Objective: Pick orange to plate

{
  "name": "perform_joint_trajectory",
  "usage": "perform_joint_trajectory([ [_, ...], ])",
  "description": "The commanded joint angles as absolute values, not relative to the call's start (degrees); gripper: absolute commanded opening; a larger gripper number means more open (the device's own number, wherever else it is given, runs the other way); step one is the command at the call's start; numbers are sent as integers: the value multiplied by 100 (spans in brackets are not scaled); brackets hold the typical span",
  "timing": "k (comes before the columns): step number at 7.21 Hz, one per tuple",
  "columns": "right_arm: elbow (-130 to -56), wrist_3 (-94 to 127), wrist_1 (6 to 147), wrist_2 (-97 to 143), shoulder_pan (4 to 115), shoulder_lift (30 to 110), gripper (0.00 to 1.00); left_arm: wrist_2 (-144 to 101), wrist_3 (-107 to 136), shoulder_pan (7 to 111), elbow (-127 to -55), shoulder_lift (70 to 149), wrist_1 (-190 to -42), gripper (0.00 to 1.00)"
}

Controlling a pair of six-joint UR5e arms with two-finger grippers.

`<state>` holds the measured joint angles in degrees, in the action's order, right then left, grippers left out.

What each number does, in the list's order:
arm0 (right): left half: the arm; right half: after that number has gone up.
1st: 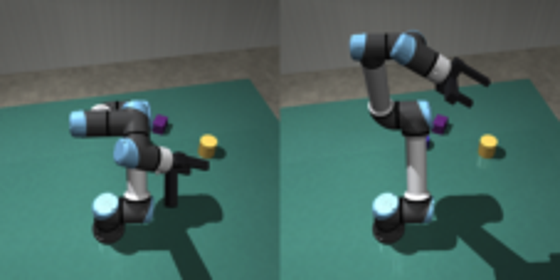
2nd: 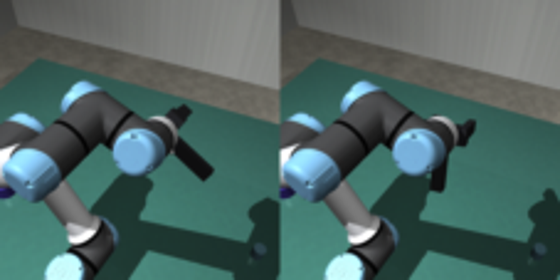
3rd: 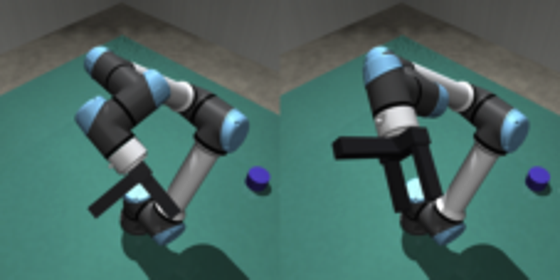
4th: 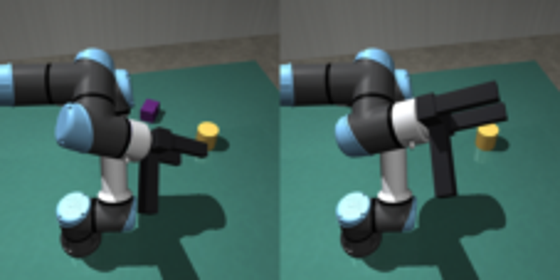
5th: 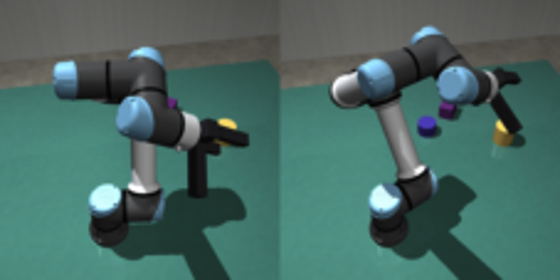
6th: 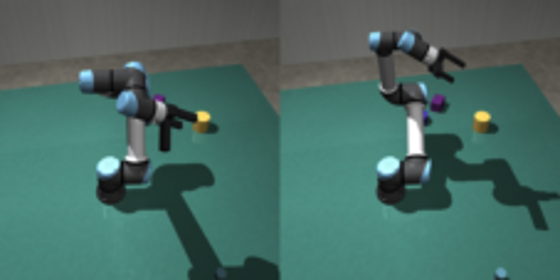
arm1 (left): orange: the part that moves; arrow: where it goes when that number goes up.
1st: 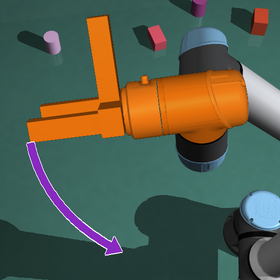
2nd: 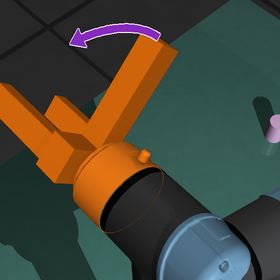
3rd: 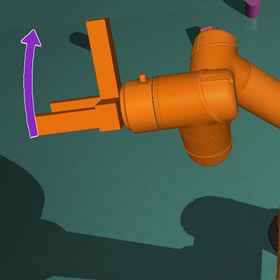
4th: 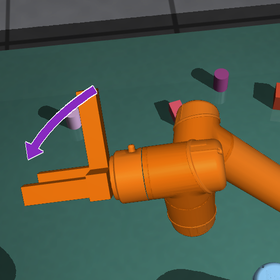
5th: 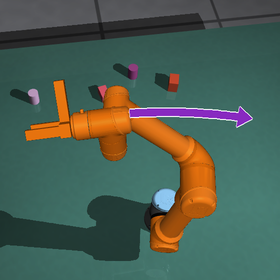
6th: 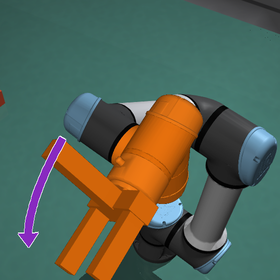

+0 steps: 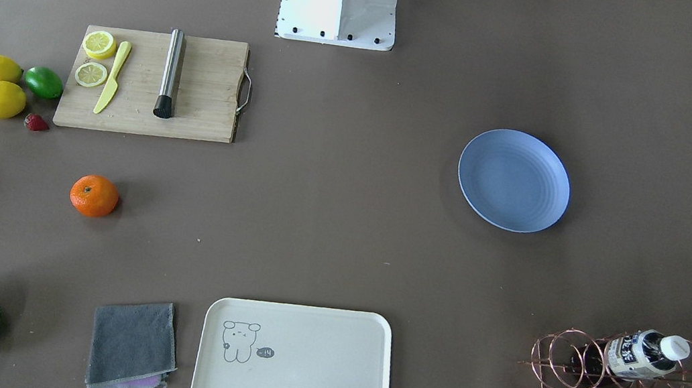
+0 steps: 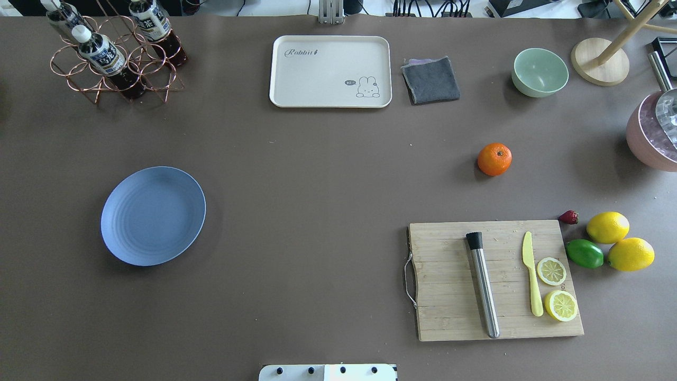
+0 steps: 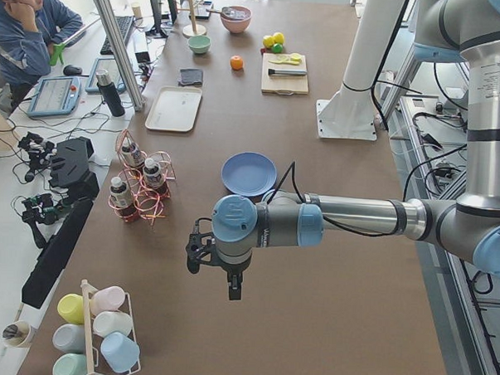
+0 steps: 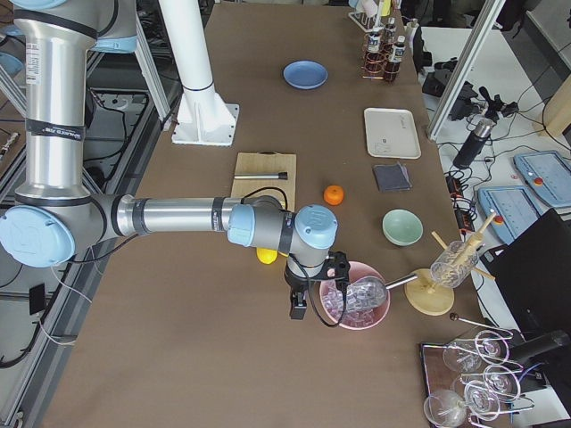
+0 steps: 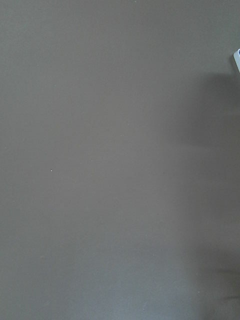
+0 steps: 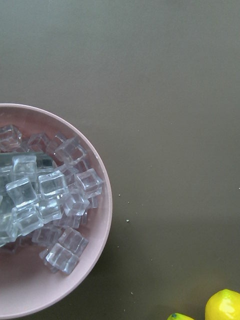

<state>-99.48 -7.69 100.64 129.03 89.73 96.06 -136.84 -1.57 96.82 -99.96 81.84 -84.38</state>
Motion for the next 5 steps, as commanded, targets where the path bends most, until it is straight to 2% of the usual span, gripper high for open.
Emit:
perform_joint_trajectory([
  [1,-9967,-773,10063,12911,8974,9606,100,-13685,-167,9668,-10019,8148,-8429,98],
  [5,-9984,-782,9985,12955,8965,9589,100,-13676,-176,9668,-10090,8156,-8446,98],
])
